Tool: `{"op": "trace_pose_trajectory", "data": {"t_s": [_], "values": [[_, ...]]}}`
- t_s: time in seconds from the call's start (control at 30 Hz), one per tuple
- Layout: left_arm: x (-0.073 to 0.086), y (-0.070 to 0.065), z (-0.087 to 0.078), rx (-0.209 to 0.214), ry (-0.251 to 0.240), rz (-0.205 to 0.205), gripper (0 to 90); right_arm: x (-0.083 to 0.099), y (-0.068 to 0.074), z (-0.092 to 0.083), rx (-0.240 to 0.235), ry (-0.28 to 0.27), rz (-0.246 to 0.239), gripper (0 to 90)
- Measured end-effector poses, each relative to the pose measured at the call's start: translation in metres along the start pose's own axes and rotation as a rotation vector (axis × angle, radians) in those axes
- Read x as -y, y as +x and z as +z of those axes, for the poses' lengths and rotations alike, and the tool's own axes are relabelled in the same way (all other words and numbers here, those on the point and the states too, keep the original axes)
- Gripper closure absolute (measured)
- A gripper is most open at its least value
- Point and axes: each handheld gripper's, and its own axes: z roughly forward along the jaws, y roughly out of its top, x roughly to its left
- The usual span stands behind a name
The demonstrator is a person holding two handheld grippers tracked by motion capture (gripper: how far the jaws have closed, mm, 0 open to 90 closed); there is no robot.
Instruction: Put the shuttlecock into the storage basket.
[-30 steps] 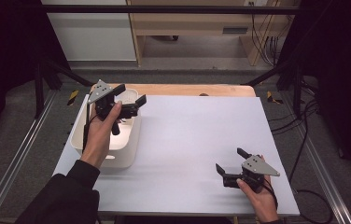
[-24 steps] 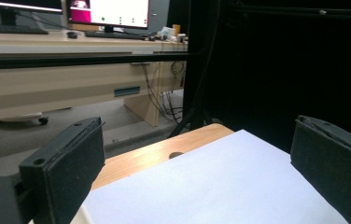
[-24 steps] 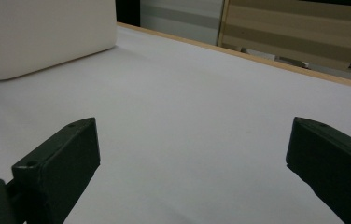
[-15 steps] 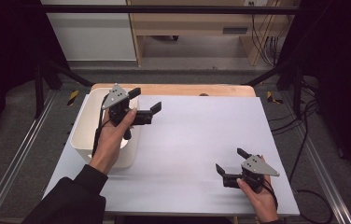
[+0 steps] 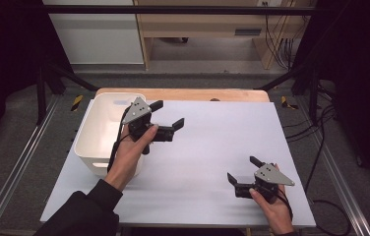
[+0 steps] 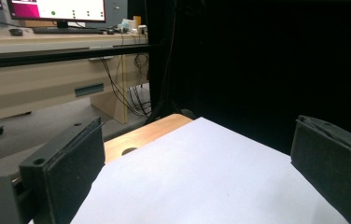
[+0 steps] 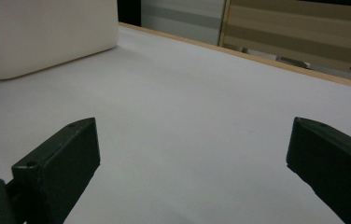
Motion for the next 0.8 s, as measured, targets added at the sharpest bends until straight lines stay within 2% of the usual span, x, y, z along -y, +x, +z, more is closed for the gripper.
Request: {"op": "trace_pose_trajectory", "data": {"t_s": [0.57,0.8], "values": [[0.029,-0.013,0.007,0.039,0.023,-0.03,2.5,0.001,0.0,0.001,0.004,0.006,-0.001,2.8],[0.034,-0.019,0.008,0.052,0.026,-0.018,2.5,0.001,0.0,0.001,0.001,0.005,0.0,2.8]]}}
